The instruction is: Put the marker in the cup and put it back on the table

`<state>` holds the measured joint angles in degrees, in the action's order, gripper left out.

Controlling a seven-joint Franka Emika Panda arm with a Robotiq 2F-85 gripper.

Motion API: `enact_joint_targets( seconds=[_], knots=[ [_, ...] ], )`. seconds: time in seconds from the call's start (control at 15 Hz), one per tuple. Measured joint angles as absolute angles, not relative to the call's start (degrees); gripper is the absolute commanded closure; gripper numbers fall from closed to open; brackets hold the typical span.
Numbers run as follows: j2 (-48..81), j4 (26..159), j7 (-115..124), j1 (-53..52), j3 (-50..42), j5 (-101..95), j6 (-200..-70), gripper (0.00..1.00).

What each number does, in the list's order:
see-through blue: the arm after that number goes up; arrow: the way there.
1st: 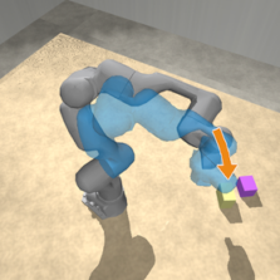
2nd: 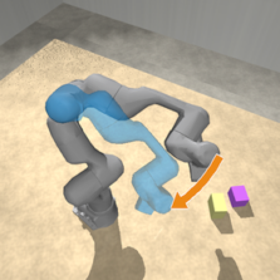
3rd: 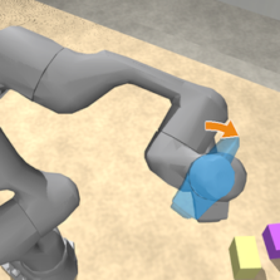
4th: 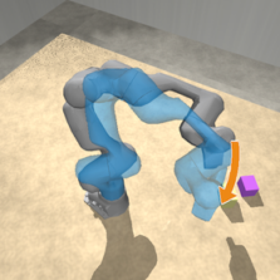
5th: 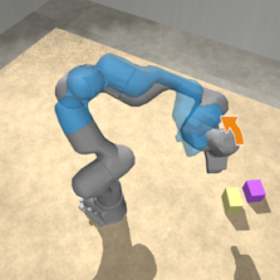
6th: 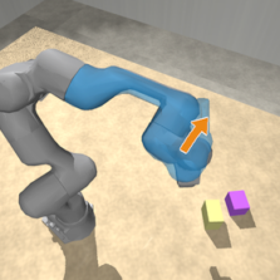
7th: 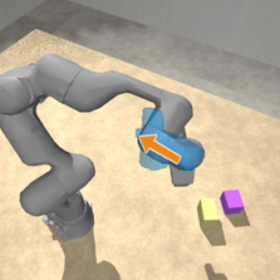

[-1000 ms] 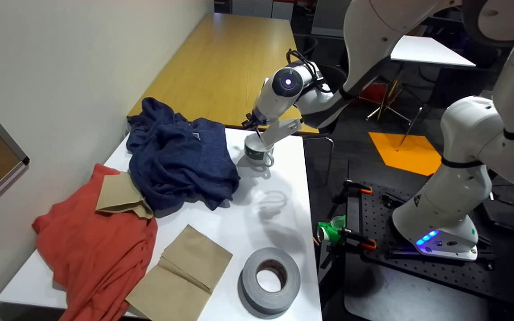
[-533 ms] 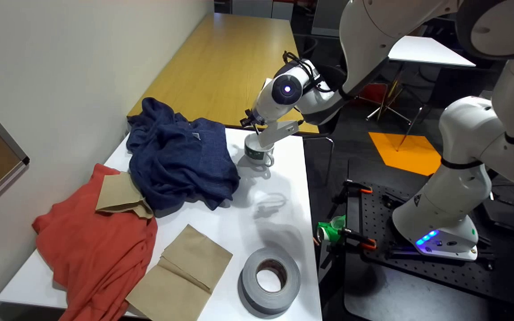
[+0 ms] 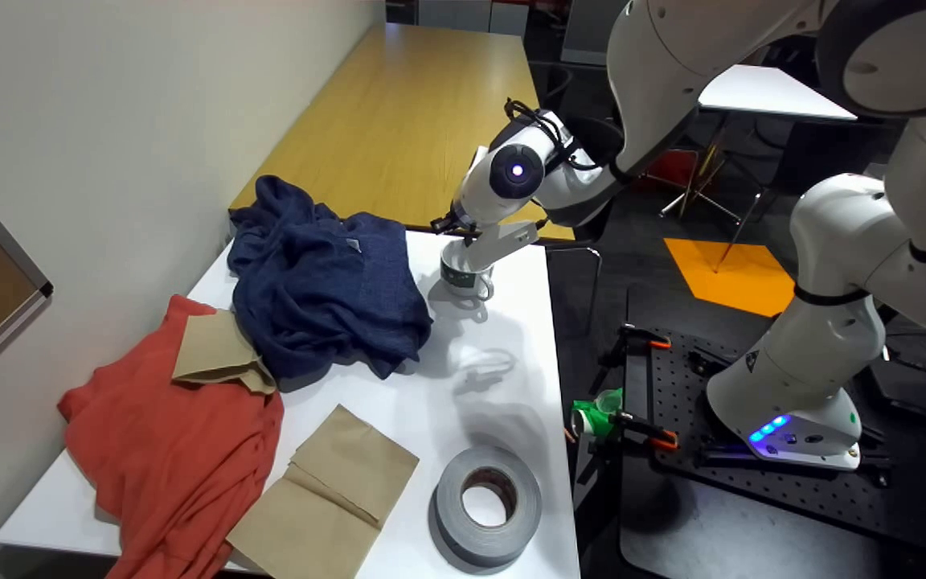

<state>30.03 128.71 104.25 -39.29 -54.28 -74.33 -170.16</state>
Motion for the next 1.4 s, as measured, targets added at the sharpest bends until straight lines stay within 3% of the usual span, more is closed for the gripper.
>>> enact_joint_targets(
  seconds=[0.13, 0.2, 1.0, 1.4],
  knots=[
    [30.03, 128.72, 104.25, -39.30, -54.30, -74.44, -170.16, 0.03],
    [30.01, 128.73, 104.25, -39.31, -54.33, -74.58, -170.17, 0.00],
    [23.15, 135.38, 100.91, -38.38, -54.70, -73.81, -173.36, 0.00],
    [16.56, 141.24, 88.53, -34.75, -51.41, -62.60, -173.12, 0.00]
  ],
)
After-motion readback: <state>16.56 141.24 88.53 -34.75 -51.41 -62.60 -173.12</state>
